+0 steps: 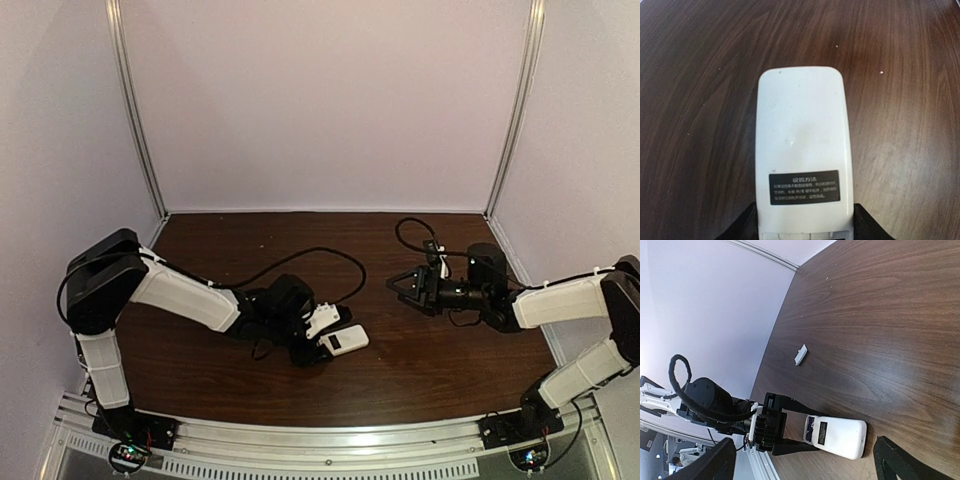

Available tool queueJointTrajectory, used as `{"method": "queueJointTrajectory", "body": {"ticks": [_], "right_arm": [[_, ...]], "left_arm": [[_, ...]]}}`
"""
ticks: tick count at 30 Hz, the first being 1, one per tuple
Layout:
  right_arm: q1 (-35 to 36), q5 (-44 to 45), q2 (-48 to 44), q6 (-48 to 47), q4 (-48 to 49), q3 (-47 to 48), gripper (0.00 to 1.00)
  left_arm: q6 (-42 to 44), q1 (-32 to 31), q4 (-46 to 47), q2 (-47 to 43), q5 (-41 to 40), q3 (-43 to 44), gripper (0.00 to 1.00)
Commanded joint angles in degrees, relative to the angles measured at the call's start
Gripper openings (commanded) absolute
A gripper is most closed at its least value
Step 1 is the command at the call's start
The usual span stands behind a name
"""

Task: Load the batteries into the remote control
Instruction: Pick up the remote control without the battery cover from the center of the board, then pass from the left arm to the right

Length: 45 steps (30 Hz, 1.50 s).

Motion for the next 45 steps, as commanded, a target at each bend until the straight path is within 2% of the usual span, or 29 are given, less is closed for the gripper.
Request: {"method": "queueJointTrajectory", "body": {"ticks": [1, 8, 17, 21, 32, 34, 35, 40, 41, 45], "right_arm": [[0.73, -3.03, 2.29, 3.29, 6.39, -0.57, 0.93], [4.75, -2.38, 5.50, 3.34, 5.33, 3.19, 0.87], [7.78, -1.43, 11.42, 7.99, 13.77, 6.25, 0.76], [8.79, -1.49, 13.74, 10.80, 18.44, 7.61, 0.64], [10.41, -2.54, 19.06, 19.60, 32.03, 8.33, 0.21], [10.37, -2.41, 19.08, 20.00, 32.47, 7.99, 0.13], [10.39, -2.38, 18.92, 19.94, 32.24, 7.86, 0.10], [10.24, -2.99, 17.29, 18.33, 30.58, 7.74, 0.00], [10.21, -3.32, 16.99, 17.81, 30.26, 7.80, 0.00], [10.15, -4.56, 15.88, 15.45, 28.44, 7.79, 0.00]], "left_arm": [[-2.96, 0.18, 4.33, -3.14, -5.51, 2.10, 0.33], [-4.15, 0.02, 7.89, -8.35, -8.55, 3.32, 0.31], [-5.99, -1.45, 12.23, -11.91, -10.54, 3.85, 0.31], [-6.22, -2.31, 12.80, -11.89, -10.70, 4.38, 0.31], [-7.22, -2.88, 14.42, -12.63, -10.61, 4.16, 0.32], [-7.17, -2.85, 14.17, -12.96, -10.54, 3.88, 0.39], [-7.21, -2.84, 14.00, -13.30, -10.53, 3.64, 0.47], [-8.40, -2.64, 13.68, -18.10, -9.53, 0.26, 0.93], [-9.09, -2.46, 14.03, -19.43, -9.52, -0.86, 0.97], [-14.08, 0.10, 13.39, -24.57, -4.54, -3.96, 0.97]]}}
